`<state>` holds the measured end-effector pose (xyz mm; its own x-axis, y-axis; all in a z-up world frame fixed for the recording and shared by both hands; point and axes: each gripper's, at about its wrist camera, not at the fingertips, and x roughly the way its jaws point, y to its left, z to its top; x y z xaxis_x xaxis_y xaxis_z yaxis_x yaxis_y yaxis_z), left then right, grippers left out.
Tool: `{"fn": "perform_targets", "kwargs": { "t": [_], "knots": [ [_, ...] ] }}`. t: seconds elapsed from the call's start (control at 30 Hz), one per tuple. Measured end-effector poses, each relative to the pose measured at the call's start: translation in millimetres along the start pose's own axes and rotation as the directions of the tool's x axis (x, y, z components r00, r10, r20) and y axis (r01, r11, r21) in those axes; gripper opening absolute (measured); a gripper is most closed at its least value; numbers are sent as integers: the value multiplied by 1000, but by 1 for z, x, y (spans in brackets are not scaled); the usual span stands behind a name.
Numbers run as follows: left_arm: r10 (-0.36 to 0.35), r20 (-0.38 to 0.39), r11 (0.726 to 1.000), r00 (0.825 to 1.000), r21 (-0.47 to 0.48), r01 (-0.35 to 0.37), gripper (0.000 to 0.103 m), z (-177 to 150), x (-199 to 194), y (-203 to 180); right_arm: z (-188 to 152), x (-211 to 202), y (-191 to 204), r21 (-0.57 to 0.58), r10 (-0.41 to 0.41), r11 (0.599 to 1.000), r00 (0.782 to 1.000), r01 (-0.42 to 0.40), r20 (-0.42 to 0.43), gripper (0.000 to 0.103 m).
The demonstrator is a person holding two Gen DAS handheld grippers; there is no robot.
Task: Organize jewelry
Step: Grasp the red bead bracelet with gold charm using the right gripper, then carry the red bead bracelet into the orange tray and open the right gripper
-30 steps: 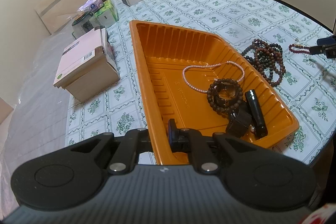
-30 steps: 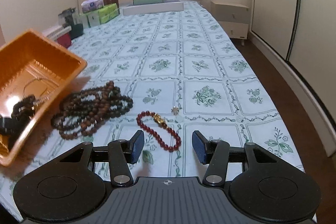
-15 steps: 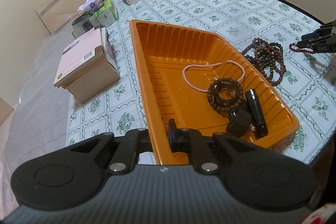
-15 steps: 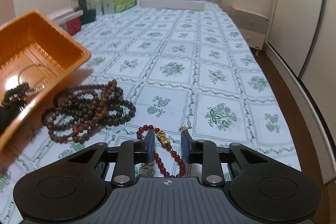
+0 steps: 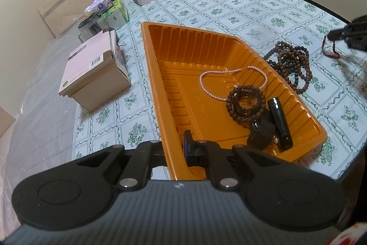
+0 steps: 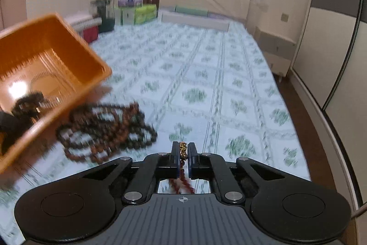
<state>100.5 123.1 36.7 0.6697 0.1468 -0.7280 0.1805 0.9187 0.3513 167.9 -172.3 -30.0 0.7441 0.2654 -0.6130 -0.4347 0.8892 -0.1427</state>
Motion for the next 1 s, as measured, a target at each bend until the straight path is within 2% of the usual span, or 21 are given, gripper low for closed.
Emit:
{"fn": "perform_targets", "kwargs": {
  "t": [0.17,0.3,0.5,0.67,0.77,1.0],
  "knots": [
    [0,1,1000,1000,1,0,8,0,0,0,24,-25,3,-3,27,1000,997,-27,72,6],
    [0,1,1000,1000,2,0,8,0,0,0,46,-37,7,25,77,996,990,-80,115,6],
    [0,3,1000,1000,4,0,9,0,0,-1,75,-47,32,-8,166,986,973,-167,163,6],
    [0,3,1000,1000,5,0,9,0,0,-1,93,-47,62,-20,279,960,945,-280,171,6],
    [-2,5,1000,1000,5,2,9,0,-1,-2,101,-43,82,-26,357,934,920,-358,160,6],
    [-3,6,1000,1000,6,3,9,1,-2,-3,111,-24,137,-67,497,867,863,-493,86,6]
  ]
}}
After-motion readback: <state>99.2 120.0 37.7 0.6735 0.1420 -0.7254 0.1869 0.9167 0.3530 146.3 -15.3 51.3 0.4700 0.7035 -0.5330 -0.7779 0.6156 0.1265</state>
